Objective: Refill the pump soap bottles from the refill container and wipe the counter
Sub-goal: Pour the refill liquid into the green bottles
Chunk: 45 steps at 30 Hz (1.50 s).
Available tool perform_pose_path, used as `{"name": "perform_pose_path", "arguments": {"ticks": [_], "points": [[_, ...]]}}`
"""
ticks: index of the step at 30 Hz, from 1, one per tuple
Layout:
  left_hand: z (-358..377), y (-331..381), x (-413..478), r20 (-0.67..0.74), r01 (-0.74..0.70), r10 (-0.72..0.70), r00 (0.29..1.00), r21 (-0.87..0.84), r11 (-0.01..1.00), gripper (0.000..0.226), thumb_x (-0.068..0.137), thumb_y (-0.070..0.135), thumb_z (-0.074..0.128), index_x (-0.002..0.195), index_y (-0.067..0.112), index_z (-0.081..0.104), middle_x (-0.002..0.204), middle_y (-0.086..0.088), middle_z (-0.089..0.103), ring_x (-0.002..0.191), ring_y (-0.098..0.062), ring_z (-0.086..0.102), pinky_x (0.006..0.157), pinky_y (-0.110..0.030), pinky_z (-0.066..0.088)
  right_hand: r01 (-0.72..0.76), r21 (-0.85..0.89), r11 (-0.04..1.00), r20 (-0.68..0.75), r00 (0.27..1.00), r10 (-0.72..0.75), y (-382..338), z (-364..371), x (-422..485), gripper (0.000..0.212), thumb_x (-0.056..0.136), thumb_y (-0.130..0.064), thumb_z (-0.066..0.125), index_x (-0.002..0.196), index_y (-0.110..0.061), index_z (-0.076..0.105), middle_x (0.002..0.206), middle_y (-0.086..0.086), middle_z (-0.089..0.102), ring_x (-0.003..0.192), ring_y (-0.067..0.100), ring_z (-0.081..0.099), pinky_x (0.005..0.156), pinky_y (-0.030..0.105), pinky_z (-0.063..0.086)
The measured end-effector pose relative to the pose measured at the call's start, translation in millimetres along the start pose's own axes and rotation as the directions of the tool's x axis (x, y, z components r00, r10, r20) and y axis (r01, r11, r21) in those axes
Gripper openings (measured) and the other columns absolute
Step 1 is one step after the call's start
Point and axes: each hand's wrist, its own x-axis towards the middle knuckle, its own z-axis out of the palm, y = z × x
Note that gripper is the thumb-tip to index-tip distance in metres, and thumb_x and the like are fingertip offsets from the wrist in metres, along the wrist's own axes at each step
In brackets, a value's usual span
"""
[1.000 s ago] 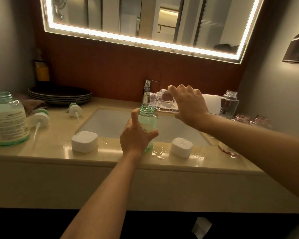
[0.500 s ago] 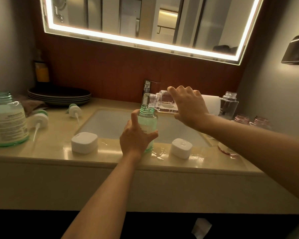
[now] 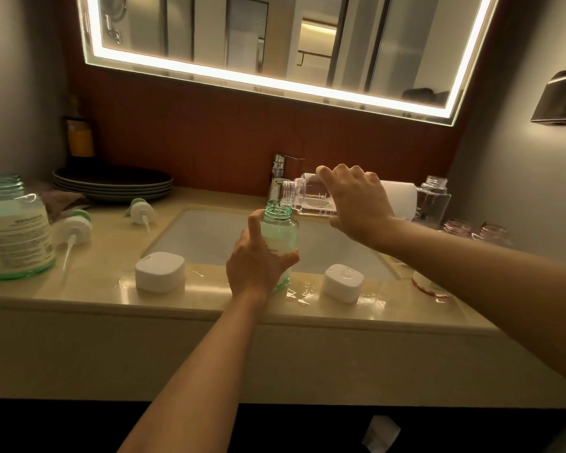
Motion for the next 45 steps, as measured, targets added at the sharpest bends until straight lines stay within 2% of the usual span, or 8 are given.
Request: {"name": "perform_pose_path", "arguments": {"ticks": [8,12,19,24,32,38,41,45], "points": [[0.7,-0.1,0.1,0.007,0.001,-0.001,1.000,0.003,1.000,0.084,0.067,0.048,0.075,0.117,0.035,0.009,0.116,-0.008,0.057,0.097,-0.024,0.056,0.071,-0.028,0.042,0.001,-0.003,1.000,0.004,1.000,-0.001,0.0,-0.2,0.3,0.060,0.082,-0.019,0.064,0.133,-0.017,0.032,0.121,0.011,0.050,0.108,0.028,0.049,0.092,0.040,0.040],[0.0,0.6,-0.2,0.013,0.009,-0.009,1.000,0.004,1.000,0.084,0.067,0.047,0.075,0.117,0.035,0.009,0.116,-0.009,0.057,0.098,-0.026,0.056,0.074,-0.033,0.045,0.001,-0.006,1.000,0.000,1.000,-0.001,0.0,0.0,0.0,0.059,0.082,-0.016,0.062,0.133,-0.017,0.031,0.120,0.010,0.050,0.106,0.027,0.049,0.091,0.039,0.040],[-0.2,0.8,-0.1,0.015,0.012,-0.012,1.000,0.010,1.000,0.085,0.066,0.047,0.075,0.117,0.036,0.008,0.118,-0.008,0.056,0.100,-0.025,0.056,0.075,-0.033,0.046,0.003,-0.004,1.000,0.003,1.000,-0.003,0.5,-0.8,-0.1,0.060,0.083,-0.016,0.062,0.133,-0.018,0.031,0.120,0.010,0.050,0.107,0.027,0.049,0.091,0.039,0.040],[-0.2,-0.1,-0.8,0.012,0.008,-0.008,1.000,0.010,1.000,0.084,0.067,0.047,0.075,0.117,0.035,0.009,0.117,-0.008,0.056,0.099,-0.025,0.055,0.071,-0.029,0.040,0.003,-0.001,1.000,-0.002,1.000,-0.003,0.6,-0.9,-0.6,0.059,0.083,-0.016,0.062,0.133,-0.018,0.032,0.120,0.010,0.050,0.107,0.027,0.049,0.091,0.039,0.040],[-0.3,-0.8,-0.7,0.005,0.000,0.000,1.000,0.008,1.000,0.086,0.065,0.047,0.076,0.118,0.035,0.009,0.117,-0.009,0.056,0.099,-0.025,0.056,0.074,-0.033,0.047,0.008,-0.001,1.000,0.000,1.000,-0.008,-0.1,-1.1,-0.2,0.058,0.082,-0.015,0.062,0.133,-0.017,0.032,0.120,0.010,0.050,0.107,0.027,0.049,0.091,0.039,0.040],[0.2,-1.2,-0.5,0.017,0.003,-0.003,1.000,0.011,1.000,0.088,0.065,0.046,0.076,0.118,0.035,0.008,0.118,-0.008,0.056,0.099,-0.024,0.055,0.074,-0.032,0.046,0.012,-0.008,1.000,-0.002,1.000,-0.012,0.4,-2.0,0.3,0.059,0.083,-0.015,0.062,0.133,-0.017,0.032,0.121,0.010,0.050,0.107,0.027,0.048,0.091,0.039,0.039],[0.5,-1.7,-0.2,0.015,0.001,-0.001,1.000,0.004,1.000,0.087,0.065,0.047,0.076,0.119,0.035,0.009,0.116,-0.009,0.056,0.098,-0.025,0.055,0.070,-0.030,0.041,0.011,-0.015,1.000,0.003,1.000,-0.011,0.7,-1.9,0.4,0.059,0.083,-0.015,0.061,0.133,-0.017,0.031,0.121,0.010,0.050,0.108,0.027,0.048,0.091,0.039,0.039],[0.7,-2.1,-0.8,0.007,-0.005,0.005,1.000,-0.002,1.000,0.087,0.064,0.046,0.077,0.119,0.035,0.009,0.116,-0.009,0.056,0.097,-0.025,0.055,0.072,-0.032,0.045,0.010,-0.009,1.000,0.003,1.000,-0.010,0.4,-1.7,0.8,0.059,0.082,-0.015,0.062,0.132,-0.017,0.032,0.121,0.010,0.050,0.107,0.027,0.048,0.091,0.040,0.040]]}}
